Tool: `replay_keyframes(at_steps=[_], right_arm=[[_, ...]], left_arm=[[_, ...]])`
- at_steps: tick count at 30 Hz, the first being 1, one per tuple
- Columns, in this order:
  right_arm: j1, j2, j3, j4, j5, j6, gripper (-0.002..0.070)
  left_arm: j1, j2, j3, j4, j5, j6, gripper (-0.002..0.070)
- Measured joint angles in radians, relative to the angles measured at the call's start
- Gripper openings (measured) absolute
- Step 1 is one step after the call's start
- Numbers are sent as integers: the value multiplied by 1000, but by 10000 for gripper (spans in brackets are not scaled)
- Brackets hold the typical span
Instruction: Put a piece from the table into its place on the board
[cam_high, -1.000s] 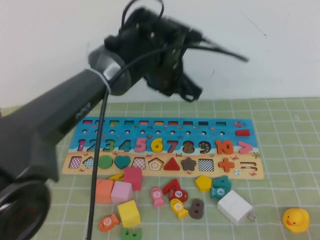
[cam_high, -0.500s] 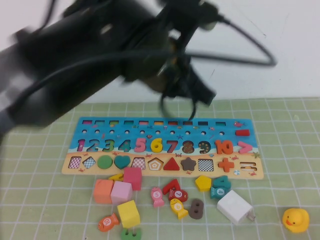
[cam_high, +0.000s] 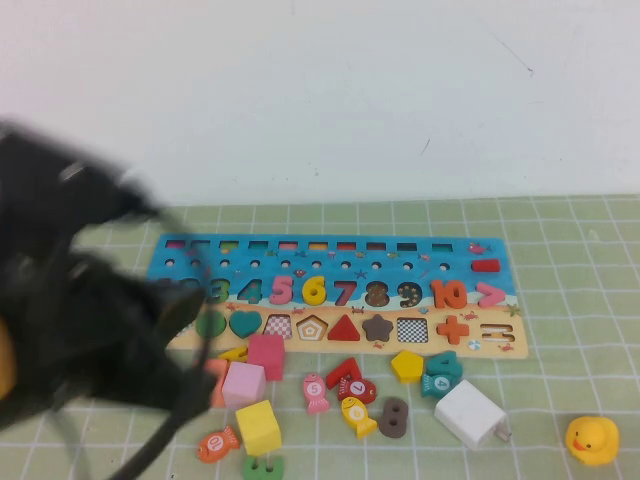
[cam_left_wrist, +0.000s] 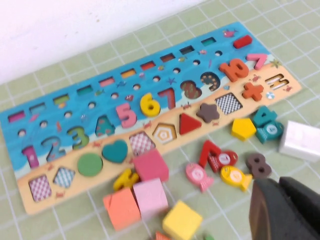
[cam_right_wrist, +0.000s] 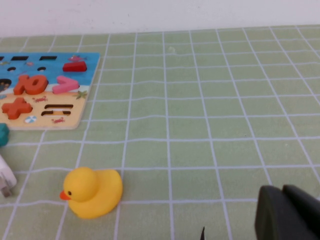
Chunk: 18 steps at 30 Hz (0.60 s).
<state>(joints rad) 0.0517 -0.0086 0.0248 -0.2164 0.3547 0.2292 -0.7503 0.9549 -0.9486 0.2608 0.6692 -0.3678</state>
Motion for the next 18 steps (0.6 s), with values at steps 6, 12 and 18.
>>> replay_keyframes(at_steps=[6, 12, 18], right_arm=[[0, 0, 0, 0, 0, 0, -1], [0, 0, 0, 0, 0, 0, -1], [0, 0, 0, 0, 0, 0, -1]], left_arm=[[-2, -180, 149, -12, 2, -39, -1], [-2, -256, 220, -64, 102, -47, -1], [-2, -270, 229, -51, 265, -49, -1]])
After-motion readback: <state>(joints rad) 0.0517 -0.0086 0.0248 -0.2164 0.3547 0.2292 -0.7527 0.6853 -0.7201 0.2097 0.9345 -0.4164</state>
